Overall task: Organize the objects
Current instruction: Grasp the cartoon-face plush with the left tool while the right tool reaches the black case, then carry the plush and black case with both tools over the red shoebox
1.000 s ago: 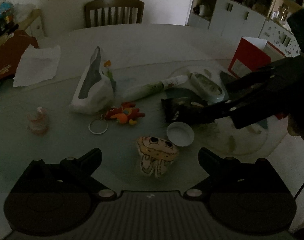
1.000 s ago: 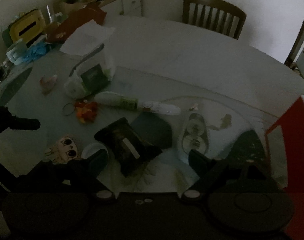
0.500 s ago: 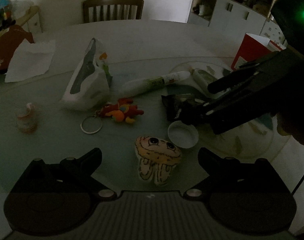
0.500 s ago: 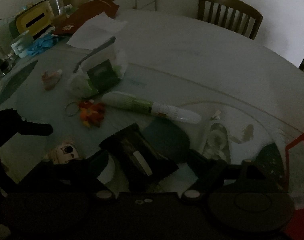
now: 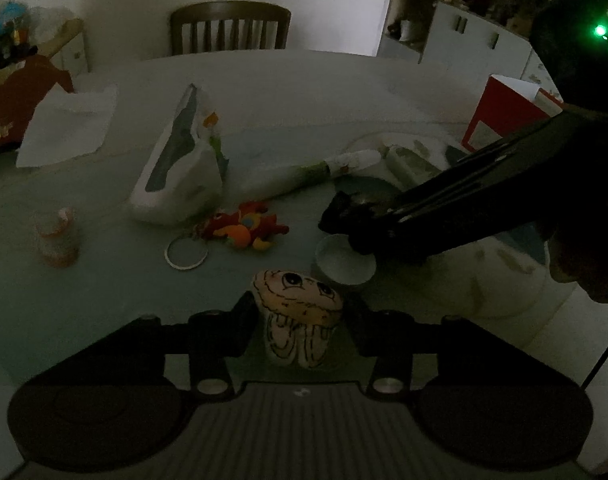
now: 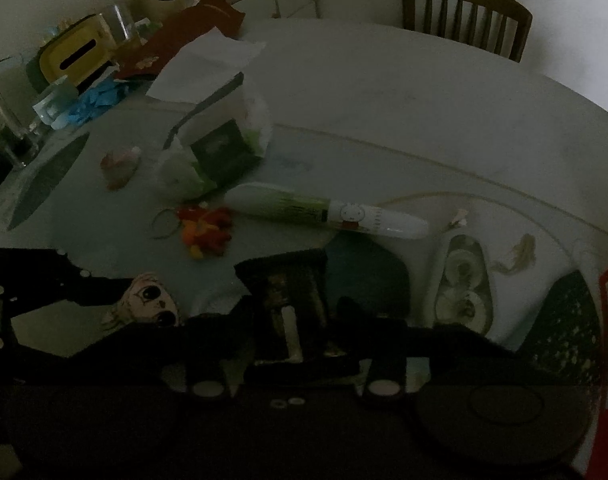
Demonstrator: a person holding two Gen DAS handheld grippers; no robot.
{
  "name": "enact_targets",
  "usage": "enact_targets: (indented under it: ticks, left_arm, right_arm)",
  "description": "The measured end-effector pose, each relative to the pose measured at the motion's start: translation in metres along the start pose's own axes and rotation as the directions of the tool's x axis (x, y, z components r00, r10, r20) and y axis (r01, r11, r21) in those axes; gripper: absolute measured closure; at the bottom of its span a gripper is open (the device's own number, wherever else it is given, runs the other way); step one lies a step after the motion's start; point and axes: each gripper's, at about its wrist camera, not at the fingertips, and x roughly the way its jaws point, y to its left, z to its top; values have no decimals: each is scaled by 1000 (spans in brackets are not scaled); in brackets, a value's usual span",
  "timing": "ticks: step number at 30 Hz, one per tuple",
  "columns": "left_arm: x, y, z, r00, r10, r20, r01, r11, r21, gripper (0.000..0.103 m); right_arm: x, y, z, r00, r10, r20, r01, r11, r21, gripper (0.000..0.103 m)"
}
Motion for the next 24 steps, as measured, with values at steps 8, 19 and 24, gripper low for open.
enact_targets:
  ticks: [8, 19, 24]
  left_arm:
    - [-15, -2, 7, 1000, -12, 15, 13, 999, -35, 58]
    - [-40, -20, 19, 998, -45, 38, 46, 998, -35, 58]
    - [-50, -38, 29, 996, -78, 39, 79, 997, -17, 58]
  right_arm:
    - [-22, 0, -3, 999, -12, 43, 10, 999, 32, 70]
    - [-72, -6, -19, 996, -29, 88, 23, 998, 64, 77]
    - [-101, -15, -29, 993, -35, 111, 26, 996, 87, 77]
